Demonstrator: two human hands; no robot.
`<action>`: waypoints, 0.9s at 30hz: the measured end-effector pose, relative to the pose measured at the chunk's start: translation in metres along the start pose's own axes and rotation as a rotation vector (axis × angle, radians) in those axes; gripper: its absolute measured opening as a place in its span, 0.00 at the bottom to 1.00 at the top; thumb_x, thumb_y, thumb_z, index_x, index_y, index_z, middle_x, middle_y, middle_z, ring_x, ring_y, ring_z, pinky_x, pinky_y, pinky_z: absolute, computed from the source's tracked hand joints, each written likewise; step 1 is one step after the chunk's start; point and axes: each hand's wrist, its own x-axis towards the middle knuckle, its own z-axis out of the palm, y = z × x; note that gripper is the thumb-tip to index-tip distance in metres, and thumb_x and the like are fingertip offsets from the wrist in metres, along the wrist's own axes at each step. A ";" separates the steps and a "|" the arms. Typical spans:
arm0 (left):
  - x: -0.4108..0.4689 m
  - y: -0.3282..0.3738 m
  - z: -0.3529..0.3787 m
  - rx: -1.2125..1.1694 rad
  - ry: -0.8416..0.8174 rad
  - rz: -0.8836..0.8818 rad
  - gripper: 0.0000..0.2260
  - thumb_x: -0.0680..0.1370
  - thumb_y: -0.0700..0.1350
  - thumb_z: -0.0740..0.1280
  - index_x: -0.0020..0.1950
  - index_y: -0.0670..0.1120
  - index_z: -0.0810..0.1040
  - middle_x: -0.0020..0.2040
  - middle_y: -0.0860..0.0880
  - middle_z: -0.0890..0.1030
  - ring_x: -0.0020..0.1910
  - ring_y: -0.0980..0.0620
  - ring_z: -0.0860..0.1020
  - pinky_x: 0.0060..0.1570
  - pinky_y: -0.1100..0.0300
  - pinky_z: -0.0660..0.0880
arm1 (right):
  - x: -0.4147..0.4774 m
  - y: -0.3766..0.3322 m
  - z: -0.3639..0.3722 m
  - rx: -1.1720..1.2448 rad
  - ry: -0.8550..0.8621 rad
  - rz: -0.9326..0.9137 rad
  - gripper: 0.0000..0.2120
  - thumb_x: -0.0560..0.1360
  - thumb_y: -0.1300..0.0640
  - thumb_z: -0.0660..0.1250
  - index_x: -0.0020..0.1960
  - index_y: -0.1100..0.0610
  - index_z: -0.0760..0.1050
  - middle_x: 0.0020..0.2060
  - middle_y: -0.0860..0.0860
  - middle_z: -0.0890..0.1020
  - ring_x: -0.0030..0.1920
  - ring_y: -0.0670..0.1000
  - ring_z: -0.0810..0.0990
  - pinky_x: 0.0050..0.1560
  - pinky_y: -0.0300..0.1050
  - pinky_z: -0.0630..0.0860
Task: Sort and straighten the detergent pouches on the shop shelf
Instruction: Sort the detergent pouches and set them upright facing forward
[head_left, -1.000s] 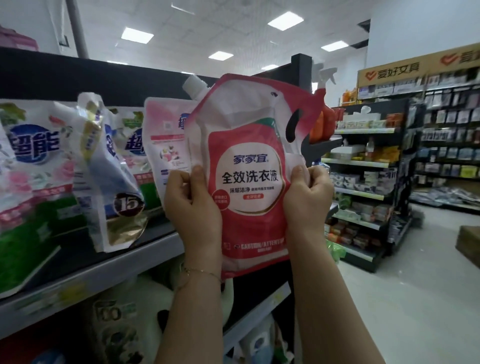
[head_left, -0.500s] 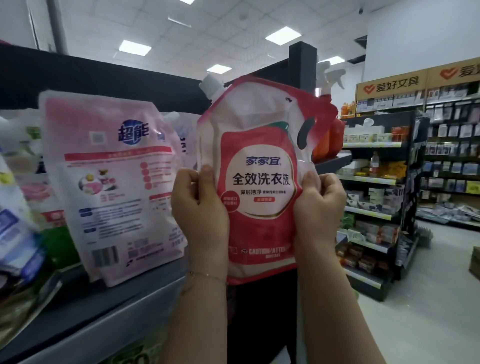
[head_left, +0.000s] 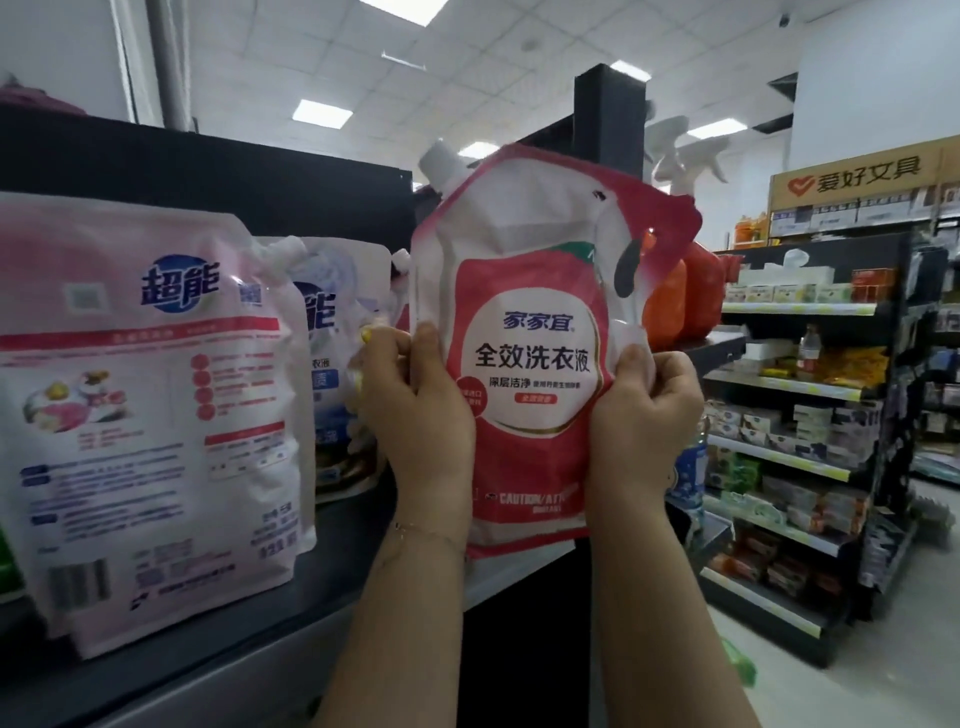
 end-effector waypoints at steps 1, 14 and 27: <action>0.000 -0.005 0.003 0.018 0.002 -0.009 0.16 0.81 0.45 0.61 0.34 0.48 0.64 0.33 0.48 0.70 0.29 0.60 0.69 0.31 0.67 0.68 | 0.002 0.005 0.000 0.003 0.001 0.023 0.15 0.80 0.57 0.61 0.34 0.55 0.64 0.30 0.49 0.69 0.32 0.47 0.68 0.37 0.46 0.70; 0.038 -0.025 -0.023 0.078 -0.307 -0.675 0.09 0.80 0.43 0.59 0.42 0.48 0.75 0.35 0.49 0.80 0.36 0.51 0.77 0.36 0.59 0.78 | -0.011 0.010 0.002 -0.107 -0.067 0.093 0.17 0.81 0.56 0.58 0.34 0.51 0.60 0.28 0.46 0.68 0.31 0.38 0.71 0.57 0.61 0.70; 0.045 -0.017 -0.019 0.452 -0.493 -0.117 0.02 0.75 0.41 0.70 0.43 0.45 0.78 0.41 0.45 0.82 0.39 0.50 0.80 0.36 0.55 0.78 | -0.010 0.015 -0.001 -0.114 -0.079 0.189 0.16 0.81 0.56 0.57 0.35 0.50 0.59 0.31 0.47 0.69 0.38 0.53 0.72 0.56 0.46 0.60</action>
